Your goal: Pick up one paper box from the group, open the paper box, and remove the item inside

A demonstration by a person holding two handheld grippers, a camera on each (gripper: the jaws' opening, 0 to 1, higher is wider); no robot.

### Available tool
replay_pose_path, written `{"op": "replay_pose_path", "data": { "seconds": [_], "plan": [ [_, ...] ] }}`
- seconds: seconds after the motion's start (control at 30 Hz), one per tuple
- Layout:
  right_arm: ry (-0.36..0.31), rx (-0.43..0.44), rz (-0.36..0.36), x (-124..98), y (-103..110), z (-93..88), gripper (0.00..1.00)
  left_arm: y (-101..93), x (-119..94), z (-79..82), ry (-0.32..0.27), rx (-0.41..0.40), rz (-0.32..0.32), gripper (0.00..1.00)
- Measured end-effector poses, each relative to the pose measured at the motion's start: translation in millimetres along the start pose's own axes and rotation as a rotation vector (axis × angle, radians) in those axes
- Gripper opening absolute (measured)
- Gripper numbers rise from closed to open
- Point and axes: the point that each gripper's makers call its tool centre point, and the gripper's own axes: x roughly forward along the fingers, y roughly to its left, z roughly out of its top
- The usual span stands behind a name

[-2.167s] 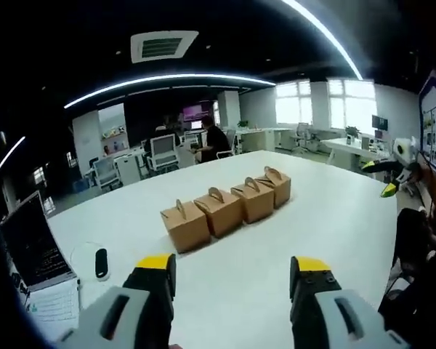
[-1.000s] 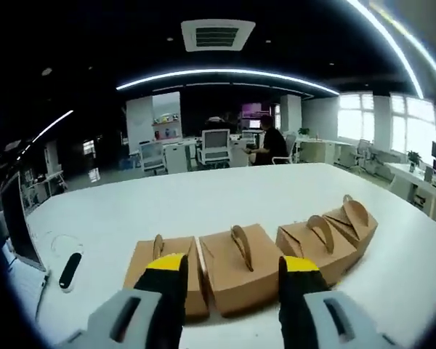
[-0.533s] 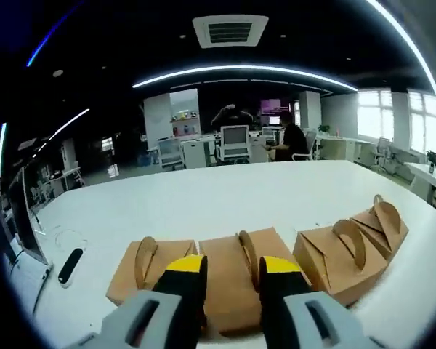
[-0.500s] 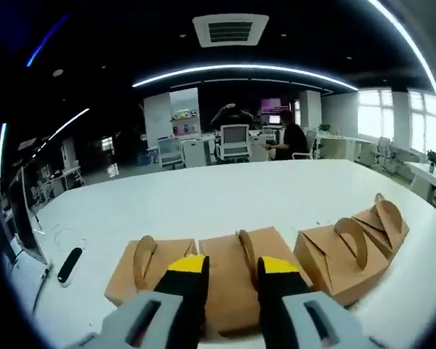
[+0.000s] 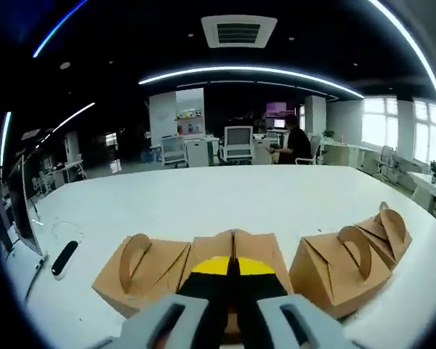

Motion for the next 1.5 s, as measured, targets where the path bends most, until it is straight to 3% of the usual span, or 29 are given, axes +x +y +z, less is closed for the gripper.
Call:
{"op": "replay_pose_path", "data": {
  "seconds": [0.37, 0.57, 0.73, 0.93, 1.03, 1.23, 1.37, 1.5],
  "plan": [
    [0.000, -0.003, 0.009, 2, 3, -0.6, 0.66, 1.4, -14, 5.4, -0.014, -0.004, -0.002, 0.04],
    [-0.007, -0.006, 0.018, 1, 7, 2.2, 0.66, -3.6, -34, 12.1, -0.039, 0.009, -0.019, 0.03],
    [-0.021, -0.015, 0.032, -1, 16, 7.8, 0.66, -1.9, -54, 16.5, -0.061, 0.014, -0.026, 0.03],
    [-0.037, -0.031, 0.046, -5, 29, 15.5, 0.65, 3.0, -97, 23.1, -0.111, -0.005, -0.062, 0.04],
    [-0.045, -0.031, 0.052, -7, 36, 17.8, 0.65, 1.4, -119, 18.9, -0.125, -0.021, -0.110, 0.03],
    [-0.054, -0.032, 0.062, -9, 52, 21.0, 0.65, -7.2, -161, -0.3, -0.139, 0.063, -0.231, 0.03],
    [-0.050, -0.031, 0.068, -9, 61, 20.7, 0.65, -18.1, -193, -20.8, -0.117, 0.071, -0.348, 0.03],
    [-0.045, -0.021, 0.071, -9, 67, 17.4, 0.64, -26.2, -215, -32.7, -0.127, 0.137, -0.450, 0.03]
  ]
}}
